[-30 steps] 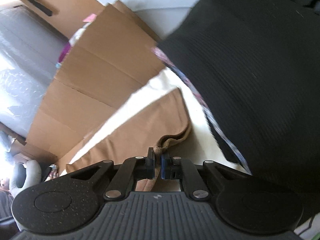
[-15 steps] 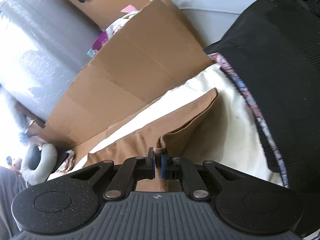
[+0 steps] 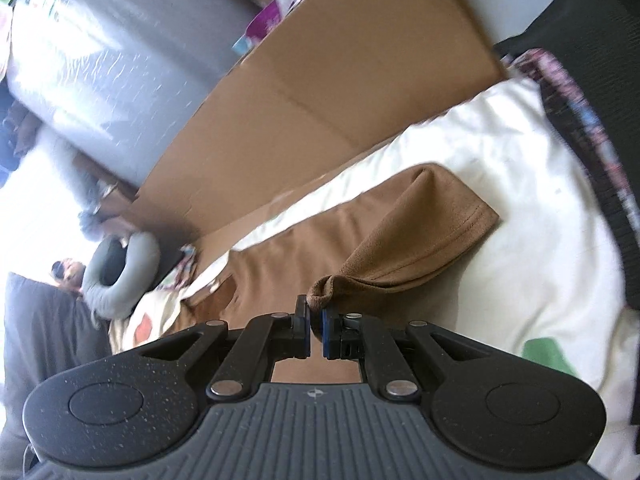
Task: Fold clothes
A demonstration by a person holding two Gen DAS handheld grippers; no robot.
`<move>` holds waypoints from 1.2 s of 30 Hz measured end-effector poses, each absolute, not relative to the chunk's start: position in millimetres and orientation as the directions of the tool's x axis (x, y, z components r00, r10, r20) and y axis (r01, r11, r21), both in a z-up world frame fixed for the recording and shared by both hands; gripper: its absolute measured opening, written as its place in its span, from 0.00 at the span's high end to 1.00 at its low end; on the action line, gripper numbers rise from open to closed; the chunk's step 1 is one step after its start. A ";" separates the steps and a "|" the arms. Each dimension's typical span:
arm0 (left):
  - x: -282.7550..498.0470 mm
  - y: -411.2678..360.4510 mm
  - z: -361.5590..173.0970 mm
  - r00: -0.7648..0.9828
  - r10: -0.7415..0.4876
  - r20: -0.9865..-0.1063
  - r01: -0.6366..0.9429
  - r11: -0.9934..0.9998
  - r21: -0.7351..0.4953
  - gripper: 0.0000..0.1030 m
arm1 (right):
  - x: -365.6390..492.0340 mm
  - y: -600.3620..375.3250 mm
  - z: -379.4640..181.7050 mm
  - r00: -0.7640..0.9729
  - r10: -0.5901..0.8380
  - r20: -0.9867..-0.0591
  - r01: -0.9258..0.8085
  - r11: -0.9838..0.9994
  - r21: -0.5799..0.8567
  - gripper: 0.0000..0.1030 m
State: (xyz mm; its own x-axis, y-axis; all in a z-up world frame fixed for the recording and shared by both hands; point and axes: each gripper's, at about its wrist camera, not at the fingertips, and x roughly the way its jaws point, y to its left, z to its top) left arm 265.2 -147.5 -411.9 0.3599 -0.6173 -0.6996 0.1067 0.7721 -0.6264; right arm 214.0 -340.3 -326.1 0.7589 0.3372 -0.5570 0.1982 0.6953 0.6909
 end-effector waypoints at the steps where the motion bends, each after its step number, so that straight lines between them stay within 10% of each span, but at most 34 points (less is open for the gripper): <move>1: 264.3 -145.8 -414.1 0.361 -0.623 -0.694 0.088 0.763 -0.640 1.00 | 215.1 -338.0 -326.7 0.752 0.350 -0.558 0.194 0.692 0.695 0.97; 11: 254.6 -137.9 -428.8 0.411 -0.640 -0.649 -0.083 0.683 -0.726 1.00 | 215.0 -317.4 -329.4 0.689 0.441 -0.575 0.147 0.692 0.706 0.97; 18: 251.1 -136.0 -432.4 0.424 -0.641 -0.639 -0.113 0.663 -0.740 0.99 | 214.4 -315.1 -331.6 0.640 0.505 -0.579 0.119 0.679 0.724 0.76; 22: 251.2 -137.9 -426.7 0.395 -0.642 -0.658 -0.069 0.693 -0.718 0.99 | 205.5 -318.9 -331.8 0.647 0.525 -0.553 0.090 0.667 0.739 0.60; 36: 273.9 -112.2 -384.9 0.215 -0.597 -0.773 0.236 0.799 -0.552 0.85 | 174.5 -349.5 -349.4 0.658 0.379 -0.650 0.199 0.745 0.636 0.59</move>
